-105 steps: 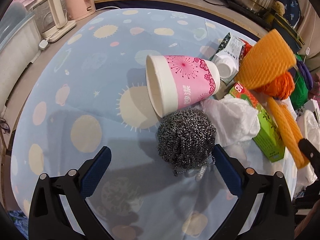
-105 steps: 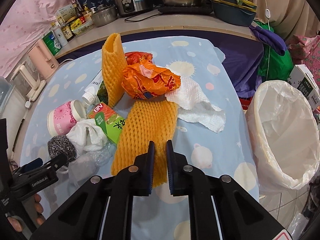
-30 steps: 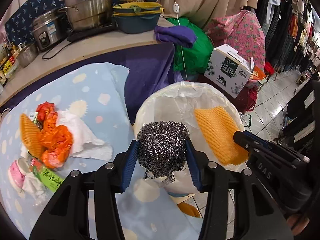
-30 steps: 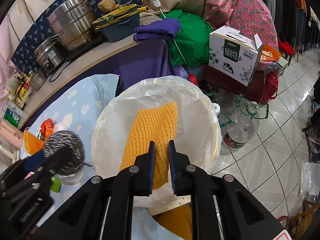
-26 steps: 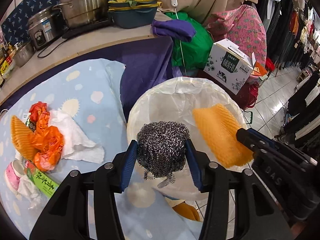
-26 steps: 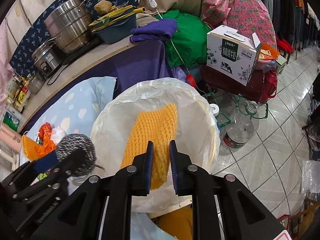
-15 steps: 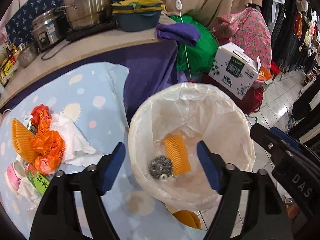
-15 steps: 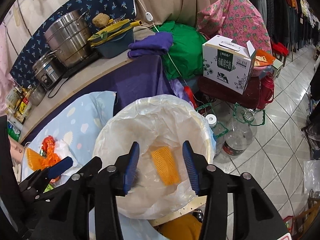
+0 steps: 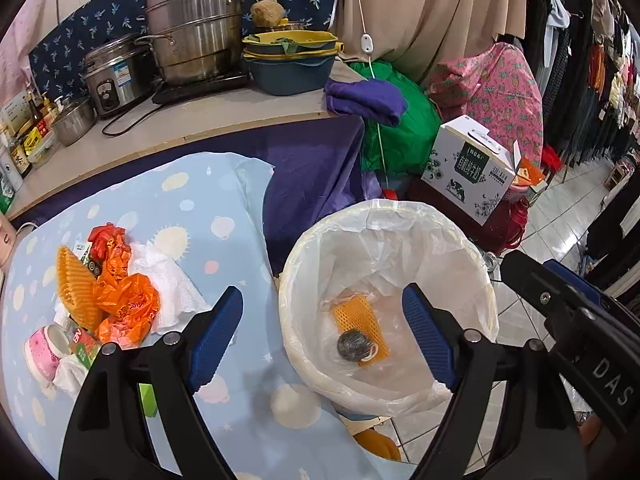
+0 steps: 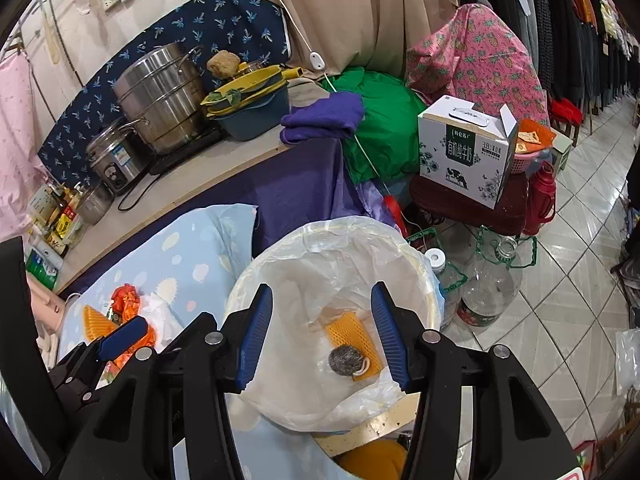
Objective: Collect trash
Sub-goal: 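Move both tools back over the table toward the remaining trash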
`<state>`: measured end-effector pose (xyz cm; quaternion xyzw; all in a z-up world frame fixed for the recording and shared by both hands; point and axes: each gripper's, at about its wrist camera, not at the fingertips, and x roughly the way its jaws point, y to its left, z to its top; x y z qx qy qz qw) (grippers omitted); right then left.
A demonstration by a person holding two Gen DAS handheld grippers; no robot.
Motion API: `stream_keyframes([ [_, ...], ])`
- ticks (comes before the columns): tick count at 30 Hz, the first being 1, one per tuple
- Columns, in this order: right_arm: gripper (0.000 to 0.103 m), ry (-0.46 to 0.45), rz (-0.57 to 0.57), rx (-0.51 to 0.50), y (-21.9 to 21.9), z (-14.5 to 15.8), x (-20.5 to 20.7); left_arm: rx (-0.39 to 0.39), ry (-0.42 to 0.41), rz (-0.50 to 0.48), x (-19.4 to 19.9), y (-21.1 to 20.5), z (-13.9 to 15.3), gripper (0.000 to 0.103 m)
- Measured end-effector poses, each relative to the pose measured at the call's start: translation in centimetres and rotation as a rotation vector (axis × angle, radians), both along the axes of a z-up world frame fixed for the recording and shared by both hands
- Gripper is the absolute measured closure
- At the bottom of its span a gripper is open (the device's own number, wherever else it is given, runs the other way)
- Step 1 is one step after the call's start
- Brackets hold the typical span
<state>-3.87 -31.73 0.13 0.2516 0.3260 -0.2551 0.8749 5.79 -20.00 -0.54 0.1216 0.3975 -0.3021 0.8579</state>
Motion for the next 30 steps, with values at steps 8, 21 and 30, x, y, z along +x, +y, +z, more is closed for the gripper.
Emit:
stream_keyframes([
  [8, 0.05, -0.026, 0.034, -0.02, 2.3, 1.5, -0.1, -0.008, -0.028, 0.054, -0.3, 3.3, 1.4, 0.017],
  [21, 0.043, -0.01, 0.179, -0.055, 9.3, 1.9, 2.0, 0.029, -0.007, 0.276, 0.8, 14.2, 1.6, 0.017],
  [30, 0.039, 0.018, 0.321, -0.058, 15.3, 0.7, 4.0, 0.058, 0.036, 0.434, 1.7, 21.6, 0.7, 0.014],
])
